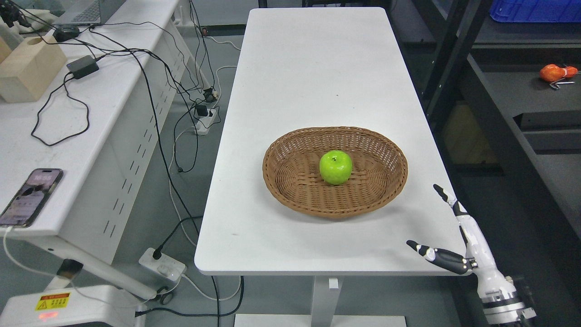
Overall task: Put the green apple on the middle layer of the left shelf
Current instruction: 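Drive toward the table and raise the right hand near the wicker basket, then reach the right hand over the basket toward the green apple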
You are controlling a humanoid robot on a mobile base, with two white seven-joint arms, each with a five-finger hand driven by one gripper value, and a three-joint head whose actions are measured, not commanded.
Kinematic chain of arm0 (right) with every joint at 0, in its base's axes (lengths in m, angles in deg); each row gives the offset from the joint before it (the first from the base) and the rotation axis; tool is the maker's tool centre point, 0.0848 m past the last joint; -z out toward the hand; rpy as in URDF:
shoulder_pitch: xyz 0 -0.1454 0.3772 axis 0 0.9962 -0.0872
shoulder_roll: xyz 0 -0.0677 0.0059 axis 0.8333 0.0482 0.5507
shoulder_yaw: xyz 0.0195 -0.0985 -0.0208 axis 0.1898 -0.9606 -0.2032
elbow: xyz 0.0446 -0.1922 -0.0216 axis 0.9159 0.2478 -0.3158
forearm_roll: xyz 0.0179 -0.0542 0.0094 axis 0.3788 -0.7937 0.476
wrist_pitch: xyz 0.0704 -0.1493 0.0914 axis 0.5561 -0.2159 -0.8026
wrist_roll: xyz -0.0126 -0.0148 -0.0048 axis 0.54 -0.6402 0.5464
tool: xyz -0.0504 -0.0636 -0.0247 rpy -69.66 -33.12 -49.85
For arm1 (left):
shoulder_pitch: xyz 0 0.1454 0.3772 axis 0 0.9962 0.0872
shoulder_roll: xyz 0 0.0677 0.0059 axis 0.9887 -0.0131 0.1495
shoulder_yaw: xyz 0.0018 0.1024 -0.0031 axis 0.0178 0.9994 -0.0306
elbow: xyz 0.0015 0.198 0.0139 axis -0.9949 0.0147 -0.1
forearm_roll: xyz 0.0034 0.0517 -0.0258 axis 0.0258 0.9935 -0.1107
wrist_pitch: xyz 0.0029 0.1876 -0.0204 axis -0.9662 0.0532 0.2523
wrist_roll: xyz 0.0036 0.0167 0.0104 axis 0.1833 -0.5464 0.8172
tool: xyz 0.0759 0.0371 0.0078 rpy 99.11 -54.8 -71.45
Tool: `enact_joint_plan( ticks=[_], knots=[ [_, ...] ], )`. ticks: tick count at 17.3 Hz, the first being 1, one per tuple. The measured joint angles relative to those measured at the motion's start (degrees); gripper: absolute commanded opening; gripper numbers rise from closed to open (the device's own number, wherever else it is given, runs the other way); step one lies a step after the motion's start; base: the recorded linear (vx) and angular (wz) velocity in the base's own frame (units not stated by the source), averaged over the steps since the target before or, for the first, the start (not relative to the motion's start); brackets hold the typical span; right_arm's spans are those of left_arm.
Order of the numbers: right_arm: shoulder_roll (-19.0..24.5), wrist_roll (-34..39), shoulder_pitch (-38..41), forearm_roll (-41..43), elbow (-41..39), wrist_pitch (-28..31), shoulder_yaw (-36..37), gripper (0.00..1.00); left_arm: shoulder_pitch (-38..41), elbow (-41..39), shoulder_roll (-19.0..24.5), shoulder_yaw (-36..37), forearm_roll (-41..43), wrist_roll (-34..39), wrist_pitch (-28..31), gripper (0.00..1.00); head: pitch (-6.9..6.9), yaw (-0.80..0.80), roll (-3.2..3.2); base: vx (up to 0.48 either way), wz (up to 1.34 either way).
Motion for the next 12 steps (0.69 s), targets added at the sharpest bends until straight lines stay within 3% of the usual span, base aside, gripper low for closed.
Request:
enact_joint_plan(
  ticks=[6,12],
  knots=[
    [-2.1,0.8,-4.2,1.3,0.0,-0.5,0.4,1.0,0.0,0.0,0.0,0.0,0.0,0.0,0.0,1.0,0.0,0.0,0.0,0.252,-0.16],
    [-5.1,7.0,-5.4,2.0,-0.1,-2.8,-1.1,1.0,0.0,0.0,0.0,0.0,0.0,0.0,0.0,1.0,0.0,0.0,0.0,0.181,-0.07]
  ],
)
